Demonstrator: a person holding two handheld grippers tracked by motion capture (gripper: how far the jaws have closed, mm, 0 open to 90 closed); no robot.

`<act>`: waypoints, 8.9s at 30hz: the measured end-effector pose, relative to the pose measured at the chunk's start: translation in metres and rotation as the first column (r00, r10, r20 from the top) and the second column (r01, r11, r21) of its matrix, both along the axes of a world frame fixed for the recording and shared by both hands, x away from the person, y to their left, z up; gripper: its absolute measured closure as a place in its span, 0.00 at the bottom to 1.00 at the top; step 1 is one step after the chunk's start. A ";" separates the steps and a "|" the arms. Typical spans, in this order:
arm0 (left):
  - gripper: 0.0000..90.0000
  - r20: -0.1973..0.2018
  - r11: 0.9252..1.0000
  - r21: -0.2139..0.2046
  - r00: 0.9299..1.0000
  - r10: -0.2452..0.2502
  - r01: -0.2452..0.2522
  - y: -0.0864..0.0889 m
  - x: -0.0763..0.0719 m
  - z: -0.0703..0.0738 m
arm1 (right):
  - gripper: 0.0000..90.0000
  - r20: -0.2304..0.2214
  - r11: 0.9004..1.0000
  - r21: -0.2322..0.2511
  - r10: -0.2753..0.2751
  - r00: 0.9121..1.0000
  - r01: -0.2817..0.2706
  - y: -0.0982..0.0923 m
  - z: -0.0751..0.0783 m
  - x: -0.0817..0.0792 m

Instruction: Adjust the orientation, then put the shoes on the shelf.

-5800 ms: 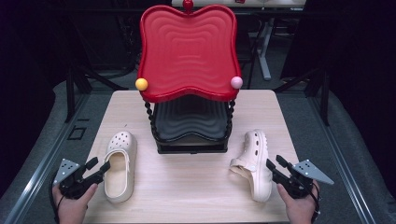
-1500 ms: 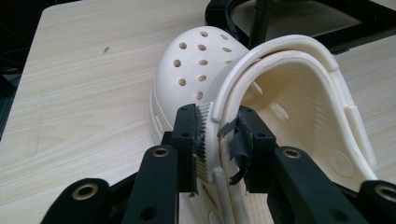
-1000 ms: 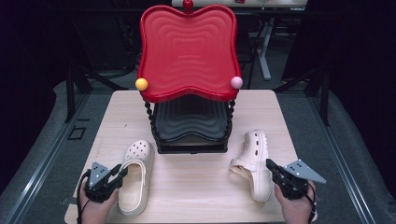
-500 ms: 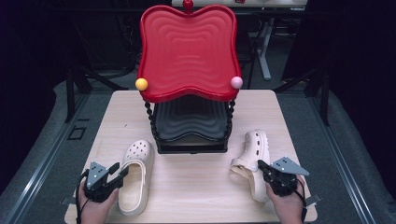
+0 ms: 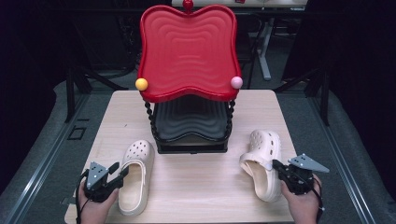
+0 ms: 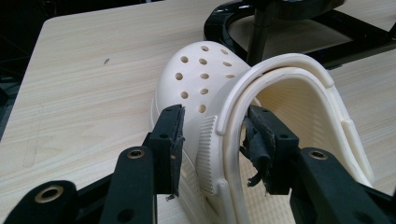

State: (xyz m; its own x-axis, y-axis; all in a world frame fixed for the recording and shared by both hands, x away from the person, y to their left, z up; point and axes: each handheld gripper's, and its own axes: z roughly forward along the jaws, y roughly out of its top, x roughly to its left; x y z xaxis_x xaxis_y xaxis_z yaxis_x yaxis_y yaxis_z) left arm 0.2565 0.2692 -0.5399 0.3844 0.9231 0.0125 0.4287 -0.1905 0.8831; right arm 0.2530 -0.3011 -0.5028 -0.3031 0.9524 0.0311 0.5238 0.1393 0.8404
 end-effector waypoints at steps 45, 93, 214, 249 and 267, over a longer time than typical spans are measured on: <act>0.62 0.003 1.000 -0.003 1.000 0.002 -0.002 0.000 0.001 -0.001 | 0.94 -0.013 0.970 0.158 -0.185 0.983 0.185 -0.037 -0.005 0.027; 0.66 -0.041 1.000 0.000 0.999 -0.013 0.013 -0.004 0.004 -0.004 | 0.83 -0.077 0.982 -0.032 -0.190 0.979 0.188 -0.018 -0.021 0.016; 0.84 0.046 0.991 -0.130 0.998 -0.033 0.039 -0.045 -0.042 0.067 | 0.84 0.109 0.996 0.090 0.018 0.994 -0.028 0.090 0.042 -0.049; 0.84 0.097 0.986 -0.130 0.992 -0.087 0.099 -0.085 -0.002 0.084 | 0.84 0.155 0.988 0.122 0.073 0.985 -0.092 0.134 0.053 -0.004; 0.84 0.130 0.989 -0.119 0.989 -0.072 0.088 -0.100 0.024 0.086 | 0.84 0.222 0.988 0.117 0.075 0.972 -0.103 0.144 0.050 0.021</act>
State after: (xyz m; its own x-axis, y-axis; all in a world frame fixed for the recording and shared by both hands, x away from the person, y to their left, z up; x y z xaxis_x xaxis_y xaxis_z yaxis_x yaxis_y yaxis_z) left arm 0.2804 0.1689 -0.4538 0.4599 0.8867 -0.0475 0.3015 -0.1057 0.9476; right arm 0.2736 -0.1571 -0.4532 -0.3996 0.9137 0.0740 0.3176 0.0623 0.9462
